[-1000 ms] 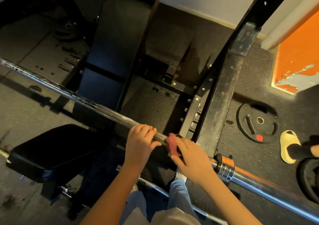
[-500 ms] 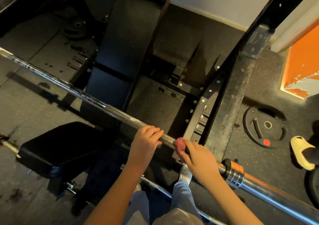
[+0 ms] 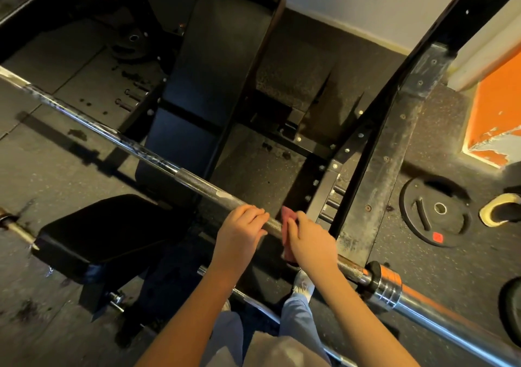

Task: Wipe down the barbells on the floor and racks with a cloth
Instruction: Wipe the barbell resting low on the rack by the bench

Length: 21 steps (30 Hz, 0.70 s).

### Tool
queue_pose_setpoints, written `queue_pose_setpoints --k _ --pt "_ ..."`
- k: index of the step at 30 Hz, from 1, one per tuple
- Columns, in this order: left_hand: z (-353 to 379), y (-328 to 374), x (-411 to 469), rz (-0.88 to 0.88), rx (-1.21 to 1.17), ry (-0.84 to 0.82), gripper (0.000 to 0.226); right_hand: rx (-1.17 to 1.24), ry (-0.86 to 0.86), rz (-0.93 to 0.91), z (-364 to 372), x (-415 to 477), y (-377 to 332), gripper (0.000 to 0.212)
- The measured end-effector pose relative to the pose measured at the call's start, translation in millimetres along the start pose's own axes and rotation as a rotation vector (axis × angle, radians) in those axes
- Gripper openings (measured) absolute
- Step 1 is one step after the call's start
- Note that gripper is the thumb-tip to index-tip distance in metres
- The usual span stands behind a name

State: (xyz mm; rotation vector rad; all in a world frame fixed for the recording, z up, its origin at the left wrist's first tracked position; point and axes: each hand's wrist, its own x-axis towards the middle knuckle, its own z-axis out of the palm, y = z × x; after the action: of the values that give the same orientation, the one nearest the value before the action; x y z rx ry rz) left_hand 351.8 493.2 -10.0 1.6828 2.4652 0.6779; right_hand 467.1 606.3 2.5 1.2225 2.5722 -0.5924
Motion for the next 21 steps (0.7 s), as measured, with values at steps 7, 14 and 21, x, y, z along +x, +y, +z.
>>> queue_pose_setpoints --k 7,14,21 --pt "-2 -1 -12 0.026 0.01 0.072 0.031 -0.001 0.095 -0.267 8 -31 37 0.037" --pt "-6 -27 -36 -0.006 0.106 0.069 0.037 -0.033 0.102 -0.132 12 -9 -1 0.037" --pt "-37 -83 -5 -0.38 0.191 -0.057 0.064 -0.061 0.11 -0.265 13 -26 24 0.047"
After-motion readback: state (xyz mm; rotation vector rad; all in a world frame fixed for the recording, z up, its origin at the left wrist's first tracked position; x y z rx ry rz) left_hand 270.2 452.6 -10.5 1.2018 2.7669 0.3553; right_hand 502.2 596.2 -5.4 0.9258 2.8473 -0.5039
